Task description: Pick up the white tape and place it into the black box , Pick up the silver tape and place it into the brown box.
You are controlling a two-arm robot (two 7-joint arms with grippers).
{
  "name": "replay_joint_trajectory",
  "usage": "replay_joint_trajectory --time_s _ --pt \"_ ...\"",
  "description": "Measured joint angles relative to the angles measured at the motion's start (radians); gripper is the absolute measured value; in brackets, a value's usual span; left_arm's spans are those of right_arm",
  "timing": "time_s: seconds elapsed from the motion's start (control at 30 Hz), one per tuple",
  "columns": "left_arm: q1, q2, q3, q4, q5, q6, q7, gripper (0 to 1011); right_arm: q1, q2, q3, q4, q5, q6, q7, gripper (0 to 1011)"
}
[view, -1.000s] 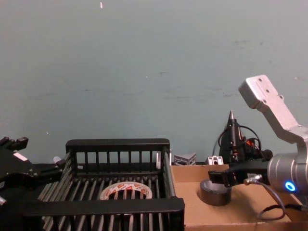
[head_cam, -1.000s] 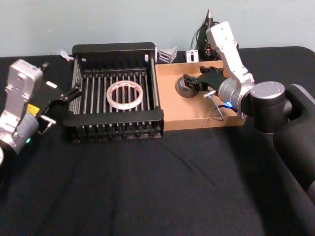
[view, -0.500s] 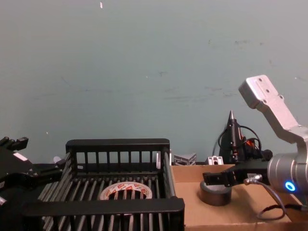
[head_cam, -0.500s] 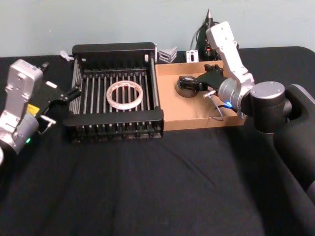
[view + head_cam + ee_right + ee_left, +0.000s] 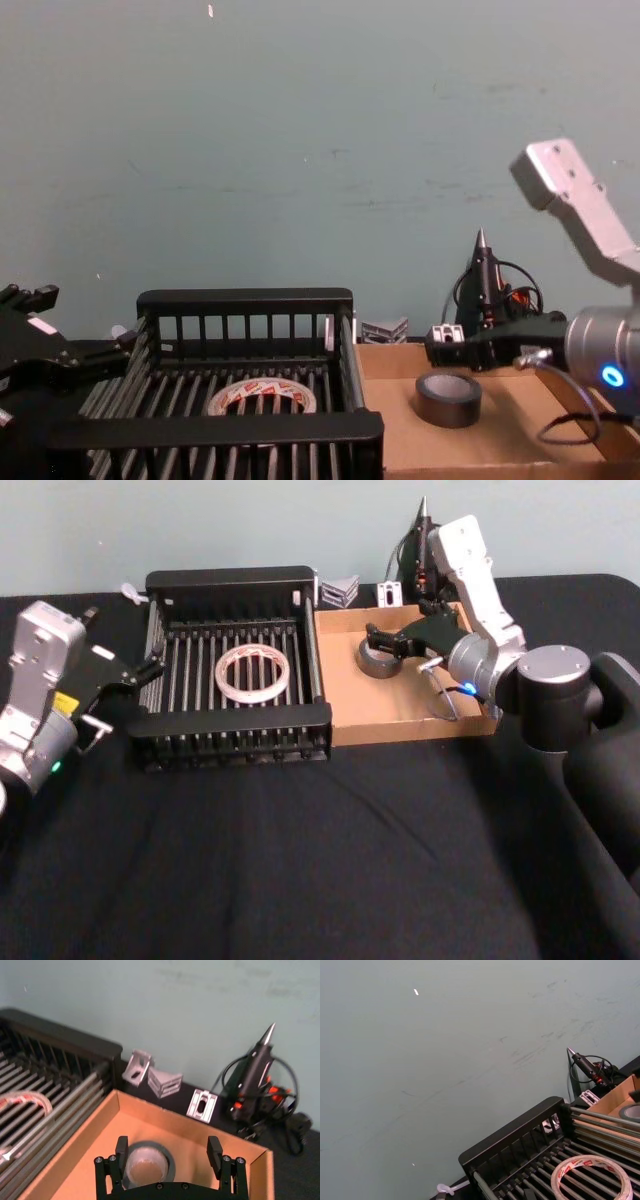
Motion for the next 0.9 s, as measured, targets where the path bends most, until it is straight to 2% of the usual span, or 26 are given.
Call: replay_joint_trajectory --time_s 0.2,0.23,0.43,0.53,0.63,0.7,0.83,0.9 --pt "0.0 0.0 0.0 0.0 0.0 0.0 0.0 1001 -0.065 0.012 0.043 -0.108 0.006 -0.057 -0.002 1003" --pt "0.0 0.0 0.0 0.0 0.0 0.0 0.0 1001 -0.065 0.012 0.043 -0.108 0.006 -0.057 -0.002 1002" --pt "0.0 0.0 0.0 0.0 0.0 0.0 0.0 1001 -0.178 0.036 0.084 -0.238 0.01 -0.176 -0.001 1003" --pt "0.0 0.0 0.0 0.0 0.0 0.0 0.0 1001 -0.221 0.046 0.097 -0.28 0.01 -0.213 -0.001 1003" --pt "0.0 0.0 0.0 0.0 0.0 0.0 0.0 1001 -0.289 0.061 0.114 -0.336 0.01 -0.265 0.003 1003" --pt "0.0 0.0 0.0 0.0 0.0 0.0 0.0 1001 -0.303 0.063 0.116 -0.346 0.01 -0.276 0.004 1003" --pt "0.0 0.0 0.0 0.0 0.0 0.0 0.0 1001 -0.379 0.078 0.132 -0.39 0.002 -0.34 0.007 1003" --pt "0.0 0.0 0.0 0.0 0.0 0.0 0.0 1001 -0.392 0.079 0.136 -0.394 0.001 -0.349 0.009 1002"
